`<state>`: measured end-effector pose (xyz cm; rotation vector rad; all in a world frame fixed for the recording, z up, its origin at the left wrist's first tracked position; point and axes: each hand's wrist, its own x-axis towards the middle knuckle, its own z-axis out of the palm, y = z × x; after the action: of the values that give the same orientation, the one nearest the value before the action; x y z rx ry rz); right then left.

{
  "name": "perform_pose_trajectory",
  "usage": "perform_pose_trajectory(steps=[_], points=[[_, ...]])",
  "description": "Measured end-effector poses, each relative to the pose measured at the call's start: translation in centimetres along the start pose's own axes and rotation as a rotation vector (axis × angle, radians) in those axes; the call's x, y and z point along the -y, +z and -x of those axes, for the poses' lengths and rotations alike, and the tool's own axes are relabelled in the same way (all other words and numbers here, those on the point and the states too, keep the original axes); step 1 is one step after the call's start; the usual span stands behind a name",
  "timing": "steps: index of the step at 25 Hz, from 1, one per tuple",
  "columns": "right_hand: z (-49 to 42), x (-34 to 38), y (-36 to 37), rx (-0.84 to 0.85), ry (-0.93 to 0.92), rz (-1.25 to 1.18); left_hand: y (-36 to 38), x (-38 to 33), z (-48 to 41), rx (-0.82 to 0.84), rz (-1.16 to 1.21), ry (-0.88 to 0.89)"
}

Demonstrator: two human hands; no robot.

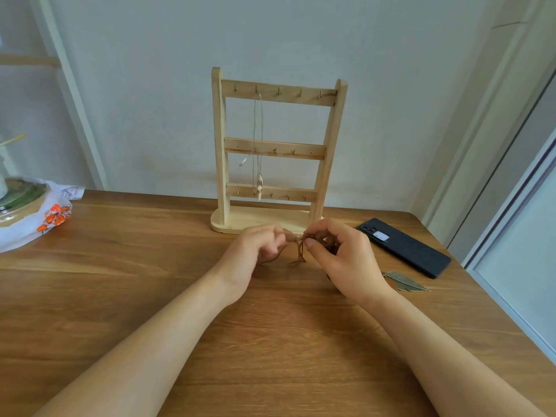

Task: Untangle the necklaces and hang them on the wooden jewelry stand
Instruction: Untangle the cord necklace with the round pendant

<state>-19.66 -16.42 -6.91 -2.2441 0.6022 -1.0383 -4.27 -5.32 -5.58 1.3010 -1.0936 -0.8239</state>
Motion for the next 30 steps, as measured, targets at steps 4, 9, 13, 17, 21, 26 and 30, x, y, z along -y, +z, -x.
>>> perform_pose_trajectory(steps=[4,9,13,17,21,26,30], points=[[-0.5,-0.3,-0.9,-0.063,0.077,-0.016,-2.6,0.2,-1.1,-0.519,0.488,-0.082],[-0.5,0.1,-0.9,-0.038,0.096,0.027,-3.7,0.8,-1.8,-0.787,0.379,-0.212],[-0.5,0.3,-1.3,-0.074,0.083,0.021,-2.8,0.1,-1.1,-0.754,0.188,-0.08],[-0.3,0.6,-1.1,-0.062,0.042,0.008,-1.3,-0.4,-0.5,-0.485,-0.031,0.02],[0.0,1.1,-0.7,-0.037,-0.045,0.004,0.1,-0.2,-0.4,-0.166,-0.117,0.091],[0.1,1.2,-0.5,-0.015,-0.107,0.033,0.1,0.3,-0.4,-0.149,-0.166,0.082],[0.1,1.0,-0.5,-0.033,-0.093,0.05,-0.2,0.5,-0.6,-0.146,-0.122,0.024]])
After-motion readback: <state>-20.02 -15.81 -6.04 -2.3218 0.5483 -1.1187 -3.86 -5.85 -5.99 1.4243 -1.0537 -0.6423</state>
